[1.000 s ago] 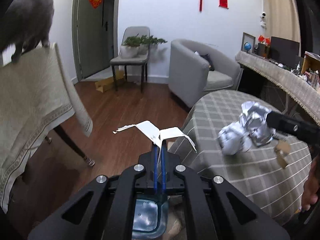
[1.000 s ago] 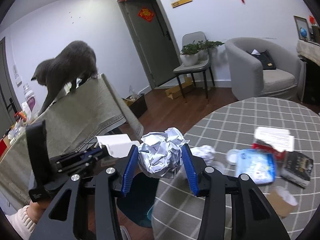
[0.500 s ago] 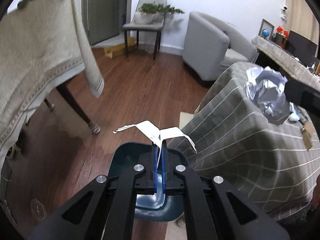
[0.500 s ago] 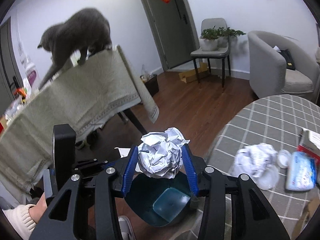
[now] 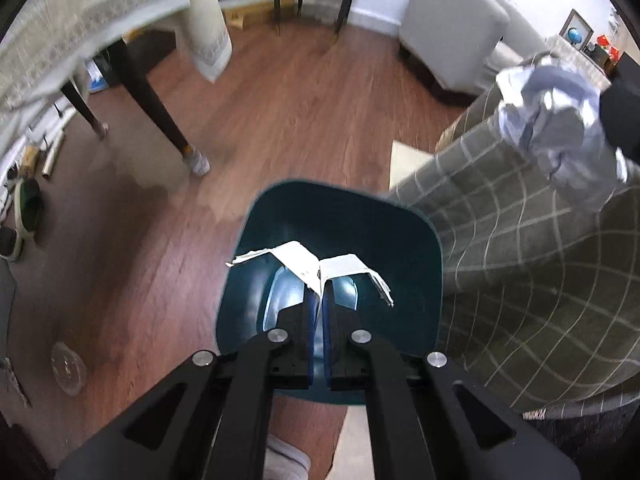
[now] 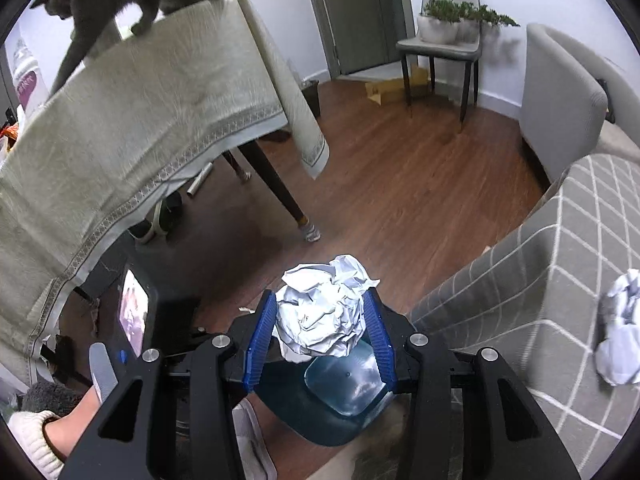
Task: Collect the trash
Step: 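Release the foil ball into the bin while the left tool drops its paper, then withdraw both open tools from the bin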
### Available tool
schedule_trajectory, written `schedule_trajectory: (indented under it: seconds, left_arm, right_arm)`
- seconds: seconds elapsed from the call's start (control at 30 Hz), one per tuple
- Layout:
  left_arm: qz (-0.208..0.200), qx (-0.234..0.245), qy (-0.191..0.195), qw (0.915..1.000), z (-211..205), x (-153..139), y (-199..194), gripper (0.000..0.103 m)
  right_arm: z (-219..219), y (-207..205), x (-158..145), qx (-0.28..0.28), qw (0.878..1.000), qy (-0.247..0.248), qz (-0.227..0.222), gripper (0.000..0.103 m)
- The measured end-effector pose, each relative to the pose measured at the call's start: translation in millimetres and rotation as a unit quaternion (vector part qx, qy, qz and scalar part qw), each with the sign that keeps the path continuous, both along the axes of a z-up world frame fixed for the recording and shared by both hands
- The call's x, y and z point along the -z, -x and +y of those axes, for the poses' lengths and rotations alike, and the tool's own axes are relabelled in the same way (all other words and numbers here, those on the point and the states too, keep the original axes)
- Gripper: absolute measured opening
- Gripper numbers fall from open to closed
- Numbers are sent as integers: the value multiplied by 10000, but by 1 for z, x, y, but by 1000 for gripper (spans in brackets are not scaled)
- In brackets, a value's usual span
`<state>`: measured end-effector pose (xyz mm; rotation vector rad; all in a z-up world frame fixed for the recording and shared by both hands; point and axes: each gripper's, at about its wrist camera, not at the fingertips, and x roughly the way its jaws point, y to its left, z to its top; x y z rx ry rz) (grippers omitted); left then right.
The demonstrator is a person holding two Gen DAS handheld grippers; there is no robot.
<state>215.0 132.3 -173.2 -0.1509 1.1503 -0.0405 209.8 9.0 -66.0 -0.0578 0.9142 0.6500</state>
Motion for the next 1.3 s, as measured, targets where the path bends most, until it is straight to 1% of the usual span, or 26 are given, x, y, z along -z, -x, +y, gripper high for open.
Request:
schedule_trajectory:
  seconds: [0.2, 0.33, 0.37, 0.4, 0.47, 0.53, 0.6, 0.7, 0.83, 1.03, 1.17, 1.3]
  left_arm:
    - [444, 89, 94, 9989, 8, 24, 5, 7]
    - [548, 52, 62, 9985, 17, 31, 9, 9]
    - [573, 42, 25, 9983, 20, 33, 11, 15]
    - [579, 35, -3, 9983, 21, 34, 12, 28]
    - [558, 28, -18, 9984, 25, 35, 14, 41]
    - [539, 35, -15, 9985, 28, 34, 17, 46]
    - [488, 33, -28, 9988, 31, 32, 18, 55]
    - [342, 14, -68, 9994, 36, 26, 22, 62]
    - [80, -22, -49, 10000, 41, 12, 25, 65]
    - [-409, -93, 32, 9991, 47, -14, 31, 64]
    - [-673, -91, 135, 9976, 48, -30, 36, 61]
    - [-949, -132, 139, 9953, 50, -48, 40, 55]
  right_arm:
    - [10, -5, 10, -13, 9999, -15, 157, 46]
    - [19, -11, 23, -18, 9994, -11, 354, 46]
    - [19, -12, 26, -23, 9992, -7, 387, 46]
    - [23, -14, 30, -22, 9991, 23, 433, 46]
    - [28, -16, 37, -34, 9987, 62, 503, 46]
    - [34, -17, 43, -49, 9984, 113, 560, 46]
    - [39, -18, 48, -69, 9980, 162, 609, 46]
    - [48, -21, 58, -80, 9972, 275, 696, 46]
    - [55, -25, 76, -24, 9951, 495, 858, 46]
    - [59, -30, 102, 60, 9912, 699, 1127, 46]
    - [63, -30, 114, 52, 9895, 823, 1191, 46]
    - [66, -29, 126, 73, 9871, 939, 1293, 46]
